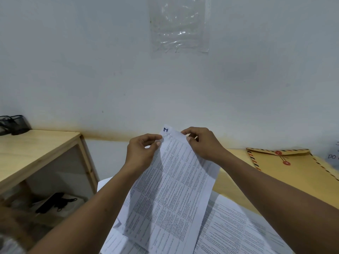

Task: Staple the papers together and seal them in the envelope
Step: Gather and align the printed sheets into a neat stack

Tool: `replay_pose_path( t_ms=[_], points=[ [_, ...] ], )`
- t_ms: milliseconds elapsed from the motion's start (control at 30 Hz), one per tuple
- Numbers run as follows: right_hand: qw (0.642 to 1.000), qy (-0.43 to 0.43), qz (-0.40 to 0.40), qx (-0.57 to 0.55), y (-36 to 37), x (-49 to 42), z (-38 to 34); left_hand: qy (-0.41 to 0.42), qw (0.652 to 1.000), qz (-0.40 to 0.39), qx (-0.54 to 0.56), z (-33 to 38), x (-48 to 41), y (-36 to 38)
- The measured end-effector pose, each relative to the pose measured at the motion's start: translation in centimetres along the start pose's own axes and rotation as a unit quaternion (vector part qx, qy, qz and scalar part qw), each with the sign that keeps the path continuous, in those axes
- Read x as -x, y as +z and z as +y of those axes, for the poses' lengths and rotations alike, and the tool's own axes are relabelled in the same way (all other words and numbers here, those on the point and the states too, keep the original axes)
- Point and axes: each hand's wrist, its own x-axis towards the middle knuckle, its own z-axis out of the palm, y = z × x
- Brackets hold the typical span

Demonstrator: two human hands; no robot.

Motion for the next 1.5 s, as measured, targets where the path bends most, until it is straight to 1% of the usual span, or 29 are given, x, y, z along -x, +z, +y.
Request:
replay_pose_path(
  t_ms=[133, 267, 367, 467, 567, 633, 700, 733, 900, 967, 1067, 1133, 1200, 1300, 1433, 1500],
  points=[
    [1.000, 0.003, -0.013, -0.003, 0.6, -0.4, -0.4, 0.003, 1.000, 0.004, 0.005, -0.2, -0.3, -1.2],
    [0.999, 0.020, -0.034, -0.030, 2.1, -0.5, -1.5, -0.009, 1.000, -0.002, -0.023, -0.6, -0.1, -3.3],
    [0.994, 0.036, -0.090, -0.054, 4.0, -0.1, -2.4, -0.041, 0.998, -0.010, -0.048, -1.3, 0.5, -5.9],
    [0.988, 0.042, -0.141, -0.052, 6.1, 0.5, -3.2, -0.082, 0.994, -0.028, -0.070, -2.3, 1.6, -8.9],
    [0.975, 0.082, -0.199, -0.054, 8.0, 1.4, -3.3, -0.125, 0.987, -0.047, -0.087, -3.6, 3.0, -11.5],
    [0.969, 0.099, -0.228, -0.004, 9.5, 1.9, -2.7, -0.141, 0.984, -0.058, -0.095, -4.6, 3.9, -12.8],
    [0.963, 0.083, -0.239, 0.095, 10.9, 2.6, -1.9, -0.155, 0.981, -0.062, -0.098, -5.7, 4.8, -13.6],
    [0.959, 0.078, -0.244, 0.125, 11.4, 3.0, -1.7, -0.163, 0.979, -0.068, -0.103, -6.1, 5.1, -13.9],
    [0.954, 0.083, -0.244, 0.151, 12.7, 4.0, -1.2, -0.186, 0.967, -0.112, -0.130, -7.9, 5.8, -14.4],
    [0.950, 0.089, -0.238, 0.182, 13.1, 4.0, -0.9, -0.189, 0.967, -0.115, -0.127, -8.1, 5.8, -14.2],
    [0.934, 0.127, -0.231, 0.241, 13.2, 3.9, -0.7, -0.186, 0.968, -0.111, -0.125, -8.4, 5.6, -13.7],
    [0.925, 0.136, -0.229, 0.272, 13.0, 3.6, -0.8, -0.177, 0.970, -0.110, -0.123, -8.6, 5.4, -13.2],
    [0.927, 0.143, -0.226, 0.264, 13.1, 3.4, -0.8, -0.163, 0.972, -0.112, -0.127, -8.8, 5.2, -12.8],
    [0.940, 0.168, -0.197, 0.224, 13.4, 3.2, -0.5, -0.149, 0.972, -0.119, -0.137, -9.0, 4.7, -12.1],
    [0.930, 0.169, -0.177, 0.273, 13.4, 3.0, -0.2, -0.136, 0.972, -0.119, -0.152, -9.1, 4.2, -11.1],
    [0.934, 0.167, -0.168, 0.268, 13.5, 2.9, 0.0, -0.134, 0.971, -0.118, -0.160, -9.0, 4.0, -10.6]
  ],
)
